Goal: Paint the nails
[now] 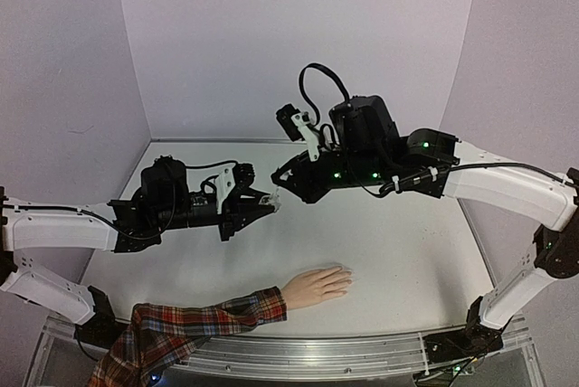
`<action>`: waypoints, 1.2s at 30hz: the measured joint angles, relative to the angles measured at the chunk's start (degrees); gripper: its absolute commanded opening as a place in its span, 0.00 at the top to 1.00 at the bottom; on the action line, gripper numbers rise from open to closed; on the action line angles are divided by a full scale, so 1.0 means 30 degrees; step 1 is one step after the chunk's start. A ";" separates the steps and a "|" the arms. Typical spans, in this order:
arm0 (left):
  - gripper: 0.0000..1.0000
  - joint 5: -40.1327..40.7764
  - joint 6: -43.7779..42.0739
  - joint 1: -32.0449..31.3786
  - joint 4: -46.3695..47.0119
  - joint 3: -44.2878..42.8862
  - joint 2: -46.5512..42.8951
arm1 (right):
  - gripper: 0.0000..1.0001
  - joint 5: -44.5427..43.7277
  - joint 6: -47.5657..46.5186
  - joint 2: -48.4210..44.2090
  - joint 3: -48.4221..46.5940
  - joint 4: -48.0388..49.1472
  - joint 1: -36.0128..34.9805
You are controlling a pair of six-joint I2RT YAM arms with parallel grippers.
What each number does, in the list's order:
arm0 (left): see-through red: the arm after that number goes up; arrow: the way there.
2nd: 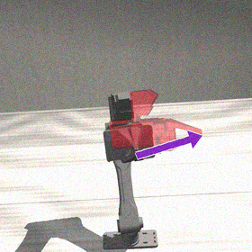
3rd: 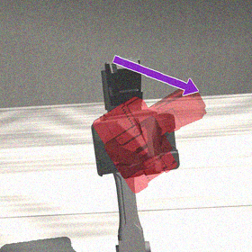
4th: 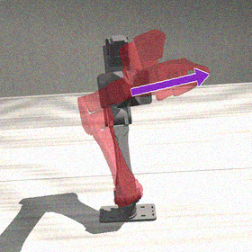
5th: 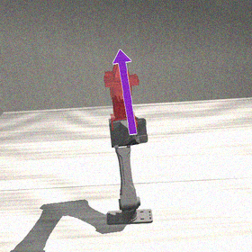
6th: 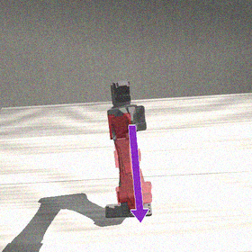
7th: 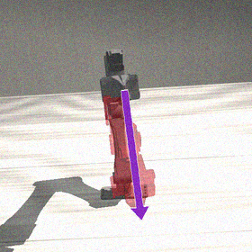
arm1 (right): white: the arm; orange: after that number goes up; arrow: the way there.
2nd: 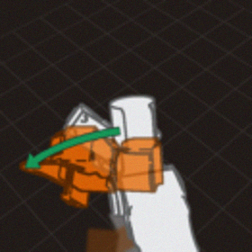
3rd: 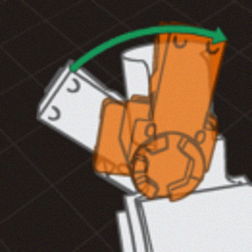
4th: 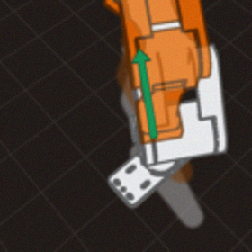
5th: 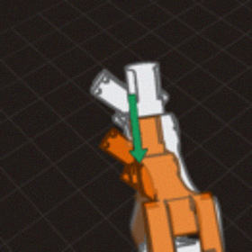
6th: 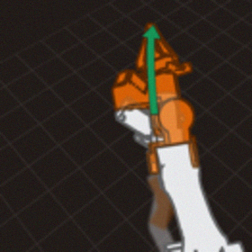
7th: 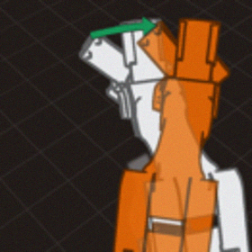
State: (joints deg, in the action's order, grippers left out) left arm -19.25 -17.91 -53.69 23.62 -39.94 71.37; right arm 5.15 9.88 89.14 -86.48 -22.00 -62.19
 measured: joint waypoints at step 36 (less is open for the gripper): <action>1.00 0.0651 0.0430 0.0004 0.0035 0.0000 0.0009 | 1.00 0.0022 0.0043 0.1338 -0.0120 0.0096 -0.0173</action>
State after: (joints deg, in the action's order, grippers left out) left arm -17.29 -16.62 -53.68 23.72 -39.94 71.40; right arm 5.21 10.01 93.16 -86.84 -21.71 -62.71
